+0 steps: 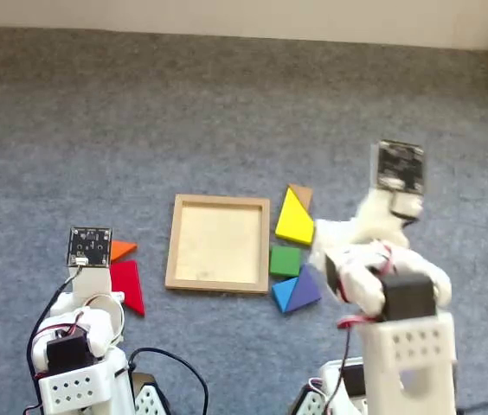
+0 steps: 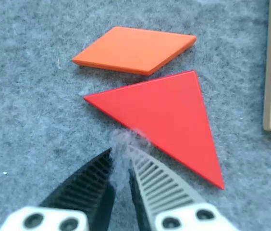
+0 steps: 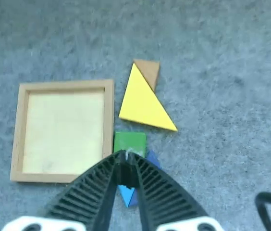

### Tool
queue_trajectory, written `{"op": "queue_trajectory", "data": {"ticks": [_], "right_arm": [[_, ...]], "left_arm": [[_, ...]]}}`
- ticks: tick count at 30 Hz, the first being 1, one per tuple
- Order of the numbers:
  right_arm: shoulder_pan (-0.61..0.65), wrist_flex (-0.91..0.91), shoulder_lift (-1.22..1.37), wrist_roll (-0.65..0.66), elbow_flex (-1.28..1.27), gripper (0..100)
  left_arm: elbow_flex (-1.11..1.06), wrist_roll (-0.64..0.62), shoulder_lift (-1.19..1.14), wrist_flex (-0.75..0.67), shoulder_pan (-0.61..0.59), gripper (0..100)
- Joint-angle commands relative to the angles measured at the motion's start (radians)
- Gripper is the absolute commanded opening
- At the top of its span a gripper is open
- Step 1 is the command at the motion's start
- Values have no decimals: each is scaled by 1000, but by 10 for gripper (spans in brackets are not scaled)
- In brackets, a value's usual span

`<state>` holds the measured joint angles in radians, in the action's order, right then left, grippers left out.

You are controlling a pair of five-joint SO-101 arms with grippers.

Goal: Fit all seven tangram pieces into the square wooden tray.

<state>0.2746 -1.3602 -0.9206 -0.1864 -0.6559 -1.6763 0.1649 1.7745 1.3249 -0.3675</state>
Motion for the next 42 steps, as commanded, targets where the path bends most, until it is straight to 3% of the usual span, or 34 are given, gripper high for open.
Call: {"op": "queue_trajectory", "data": {"ticks": [1,9,13,23,35,42], "right_arm": [[53,10,88,14,88,6],[62,156,248,311,120,7],[62,191,338,400,127,18],[64,188,601,371,246,319],[183,193,952,377,420,334],[171,197,1067,379,506,334]], "left_arm": [[-19,8,45,5,7,7],[-19,8,45,5,7,7],[-19,8,45,5,7,7],[-19,8,45,5,7,7],[-19,8,45,5,7,7],[-19,8,45,5,7,7]]}}
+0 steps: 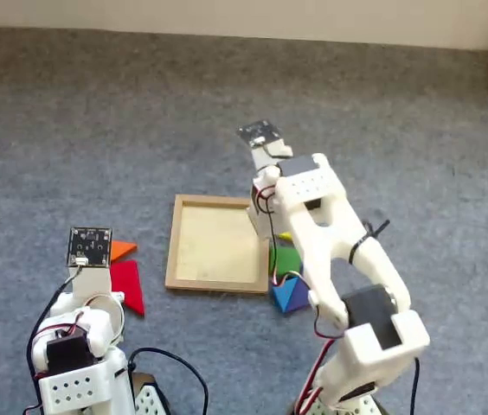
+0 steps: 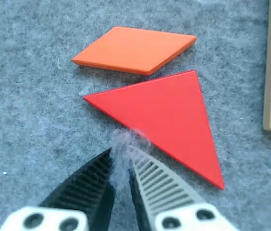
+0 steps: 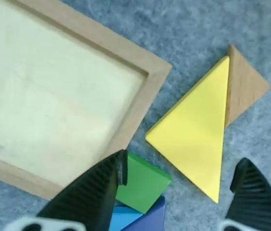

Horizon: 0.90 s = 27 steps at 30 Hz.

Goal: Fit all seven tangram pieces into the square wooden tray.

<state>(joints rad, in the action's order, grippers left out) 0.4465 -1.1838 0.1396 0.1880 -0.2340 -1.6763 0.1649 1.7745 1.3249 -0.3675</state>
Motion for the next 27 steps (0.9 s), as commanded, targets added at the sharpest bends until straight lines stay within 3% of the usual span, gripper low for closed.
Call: {"op": "queue_trajectory", "data": {"ticks": [1,27], "right_arm": [[-8,21,24,5,96,334],[-58,90,202,74,134,333]], "left_arm": [[-19,8,45,5,7,7],[-19,8,45,5,7,7]]}}
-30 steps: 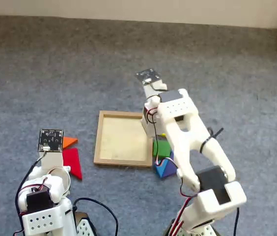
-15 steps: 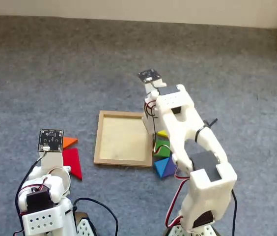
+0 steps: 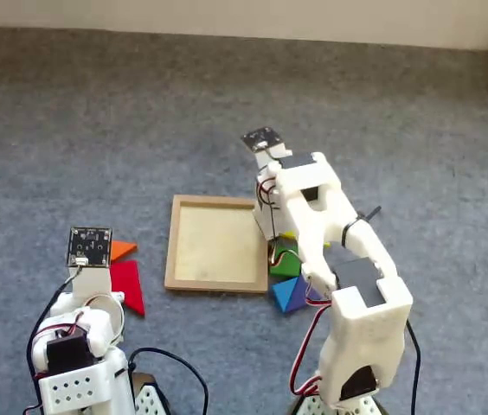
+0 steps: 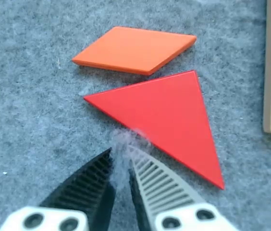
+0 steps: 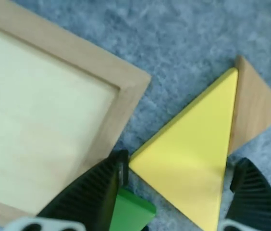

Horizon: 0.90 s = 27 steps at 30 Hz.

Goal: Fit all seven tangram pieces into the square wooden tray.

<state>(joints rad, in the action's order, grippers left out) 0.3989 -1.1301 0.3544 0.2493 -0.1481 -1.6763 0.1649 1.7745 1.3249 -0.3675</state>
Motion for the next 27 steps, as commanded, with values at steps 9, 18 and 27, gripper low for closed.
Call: {"op": "queue_trajectory", "data": {"ticks": [9,18,27], "right_arm": [[-12,58,-12,12,44,332],[-58,58,-12,12,47,228],[-64,50,-19,12,44,224]], "left_arm": [[-19,8,45,5,7,7],[-19,8,45,5,7,7],[-19,8,45,5,7,7]]}}
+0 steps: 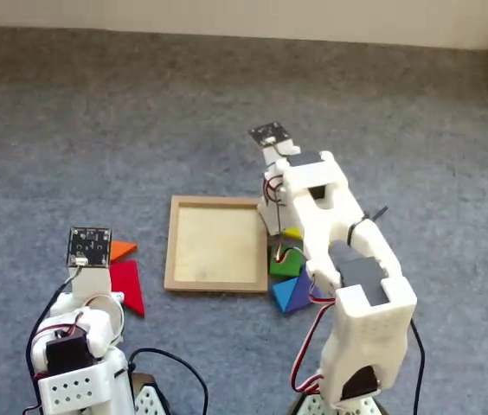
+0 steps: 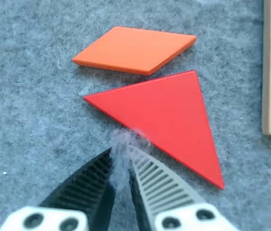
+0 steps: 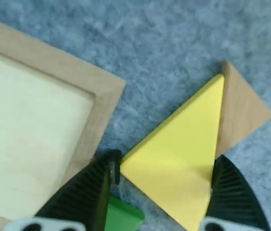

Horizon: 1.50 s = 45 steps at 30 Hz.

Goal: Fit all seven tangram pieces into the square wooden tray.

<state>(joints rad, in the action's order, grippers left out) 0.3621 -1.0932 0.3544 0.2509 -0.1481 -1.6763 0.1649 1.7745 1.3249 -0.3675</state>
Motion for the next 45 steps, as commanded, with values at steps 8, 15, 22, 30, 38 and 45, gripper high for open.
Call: {"op": "queue_trajectory", "data": {"ticks": [8,15,22,30,38,45], "right_arm": [[-27,-2,-120,11,18,224],[-27,-1,-282,9,-71,224],[16,-2,-470,-6,-173,224],[142,-1,-530,-163,-209,224],[248,-1,-529,-299,-211,224],[312,-1,-527,-453,-211,224]], "left_arm": [[-19,8,45,5,7,7],[-19,8,45,5,7,7],[-19,8,45,5,7,7],[-19,8,45,5,7,7],[-19,8,45,5,7,7],[-19,8,45,5,7,7]]}}
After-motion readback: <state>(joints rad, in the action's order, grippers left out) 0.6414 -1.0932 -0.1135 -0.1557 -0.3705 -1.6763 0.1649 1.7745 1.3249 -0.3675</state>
